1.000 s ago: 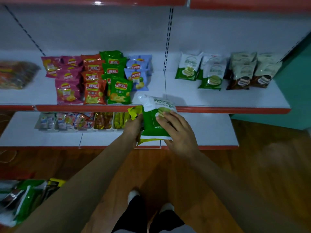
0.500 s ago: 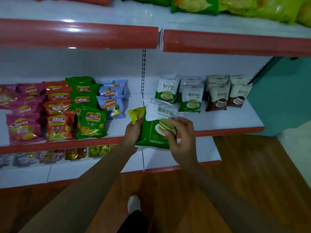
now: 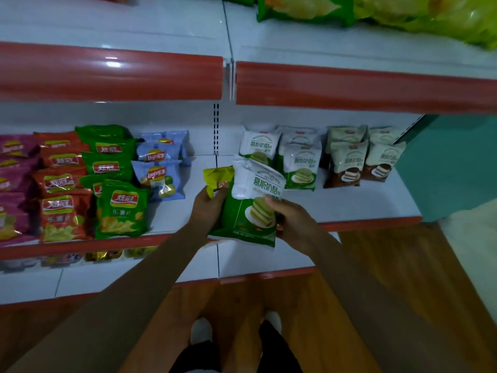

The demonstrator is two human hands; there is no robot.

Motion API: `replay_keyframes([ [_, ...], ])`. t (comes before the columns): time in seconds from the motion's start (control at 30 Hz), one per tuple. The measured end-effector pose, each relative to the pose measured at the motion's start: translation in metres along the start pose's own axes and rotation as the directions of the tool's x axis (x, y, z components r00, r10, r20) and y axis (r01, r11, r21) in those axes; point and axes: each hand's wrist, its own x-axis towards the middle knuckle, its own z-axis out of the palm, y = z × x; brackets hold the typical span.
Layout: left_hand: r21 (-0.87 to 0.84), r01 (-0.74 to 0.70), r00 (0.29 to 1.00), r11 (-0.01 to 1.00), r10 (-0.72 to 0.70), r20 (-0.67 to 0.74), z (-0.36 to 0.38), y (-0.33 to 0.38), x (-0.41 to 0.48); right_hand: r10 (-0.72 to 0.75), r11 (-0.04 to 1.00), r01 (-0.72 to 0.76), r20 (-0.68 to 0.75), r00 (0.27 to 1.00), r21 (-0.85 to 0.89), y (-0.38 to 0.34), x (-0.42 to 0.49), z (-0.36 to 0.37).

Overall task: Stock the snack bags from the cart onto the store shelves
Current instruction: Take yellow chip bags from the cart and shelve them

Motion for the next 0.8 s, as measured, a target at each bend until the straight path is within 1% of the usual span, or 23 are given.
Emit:
replay_keyframes([
  [0.1,0.055,-0.061,0.997,0.997,0.064,-0.047,0.01,-0.007,0.003,0.068,0.997,-0.067,0.044,0.997,-0.025,-0.005,0.012,-0.017],
  [0.17,0.126,-0.081,0.984,0.989,0.1,-0.151,0.016,-0.011,0.005,0.031,0.999,-0.03,0.046,0.998,-0.032,-0.009,0.021,-0.035],
  [0.27,0.197,-0.085,0.933,0.977,0.147,-0.33,0.019,-0.01,0.003,-0.075,0.997,0.077,-0.062,0.995,0.03,-0.022,0.035,-0.058],
  [0.3,0.217,-0.08,0.909,0.973,0.16,-0.384,0.02,-0.009,0.001,-0.099,0.994,0.102,-0.103,0.99,0.026,-0.026,0.041,-0.066],
  [0.4,0.181,-0.08,0.85,0.98,0.162,-0.502,0.024,-0.014,-0.004,-0.176,0.983,0.162,-0.196,0.965,-0.082,-0.033,0.068,-0.087],
  [0.5,0.114,-0.125,0.839,0.986,0.166,-0.518,0.029,-0.016,-0.011,-0.189,0.976,0.156,-0.231,0.954,-0.153,-0.032,0.1,-0.091],
  [0.67,-0.031,-0.237,0.887,0.971,0.203,-0.416,0.04,-0.004,-0.032,-0.171,0.955,0.104,-0.232,0.958,-0.278,-0.023,0.149,-0.072],
  [0.73,-0.063,-0.246,0.898,0.967,0.203,-0.39,0.04,-0.006,-0.041,-0.162,0.951,0.084,-0.248,0.955,-0.297,-0.018,0.17,-0.063],
  [0.8,-0.097,-0.24,0.901,0.966,0.184,-0.392,0.039,-0.017,-0.045,-0.18,0.924,0.077,-0.25,0.951,-0.374,-0.014,0.188,-0.056],
])
